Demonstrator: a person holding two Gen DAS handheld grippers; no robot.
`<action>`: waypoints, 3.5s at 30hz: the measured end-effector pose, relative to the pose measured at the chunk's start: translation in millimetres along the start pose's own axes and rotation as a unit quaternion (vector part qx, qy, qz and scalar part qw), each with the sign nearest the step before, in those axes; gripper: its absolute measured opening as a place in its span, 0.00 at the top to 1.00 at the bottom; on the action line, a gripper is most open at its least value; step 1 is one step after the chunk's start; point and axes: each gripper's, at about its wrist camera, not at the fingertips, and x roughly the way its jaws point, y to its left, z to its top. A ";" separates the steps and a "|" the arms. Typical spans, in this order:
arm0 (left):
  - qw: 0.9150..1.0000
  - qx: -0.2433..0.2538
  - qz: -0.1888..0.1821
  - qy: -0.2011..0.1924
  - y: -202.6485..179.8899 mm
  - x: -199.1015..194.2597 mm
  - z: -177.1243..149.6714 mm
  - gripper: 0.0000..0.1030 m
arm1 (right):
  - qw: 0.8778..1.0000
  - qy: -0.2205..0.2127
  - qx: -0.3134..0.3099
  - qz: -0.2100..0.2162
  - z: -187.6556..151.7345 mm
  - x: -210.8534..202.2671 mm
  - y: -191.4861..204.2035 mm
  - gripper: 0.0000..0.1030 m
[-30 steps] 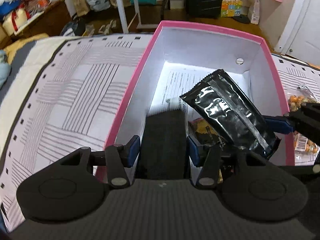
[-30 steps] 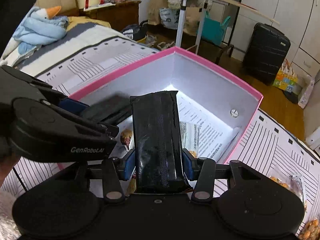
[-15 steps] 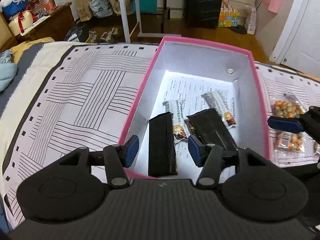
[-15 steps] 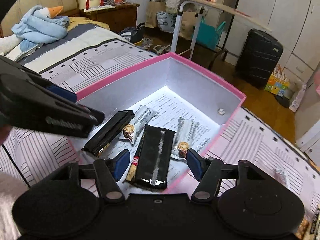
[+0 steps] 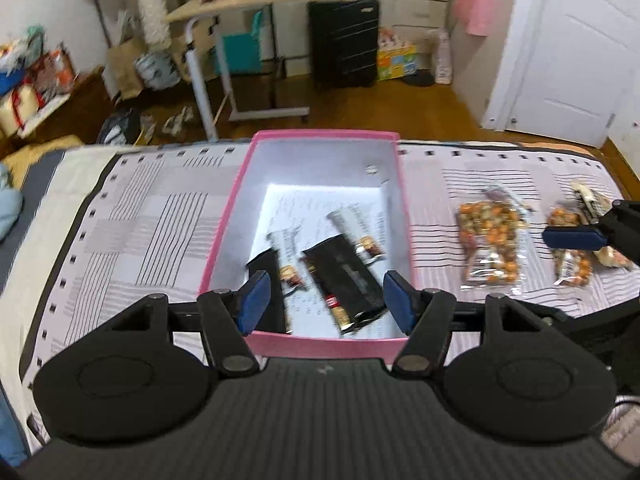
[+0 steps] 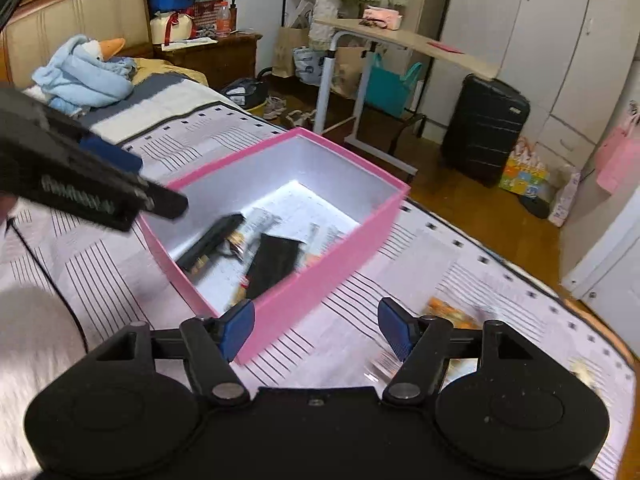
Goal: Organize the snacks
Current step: 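Move both grippers back to the quail egg bag on the sheet, then grasp the clear quail egg bag with the left gripper while the right gripper grips it too, then lift the quail egg bag and carry it over the pink box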
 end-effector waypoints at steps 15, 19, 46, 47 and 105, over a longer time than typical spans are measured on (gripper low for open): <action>0.996 0.027 -0.087 0.002 -114.6 32.6 17.2 0.39 | 0.995 -0.072 0.060 -0.017 -60.5 -32.8 -96.6 0.25; 0.995 0.009 -0.103 0.009 -140.1 66.2 24.2 0.39 | 0.995 -0.066 0.076 0.001 -69.1 -5.1 -106.0 0.25; 0.983 -0.051 -0.162 0.064 -161.7 227.6 -5.0 0.36 | 0.977 -0.019 0.190 0.096 -126.9 130.2 -123.8 0.30; 0.981 -0.056 -0.171 0.072 -161.9 229.5 -6.1 0.35 | 0.977 -0.021 0.188 0.095 -127.5 129.9 -122.0 0.30; 0.970 -0.071 -0.179 0.147 -174.1 197.2 -38.2 0.54 | 0.992 0.037 0.117 0.042 -126.4 138.8 -80.8 0.10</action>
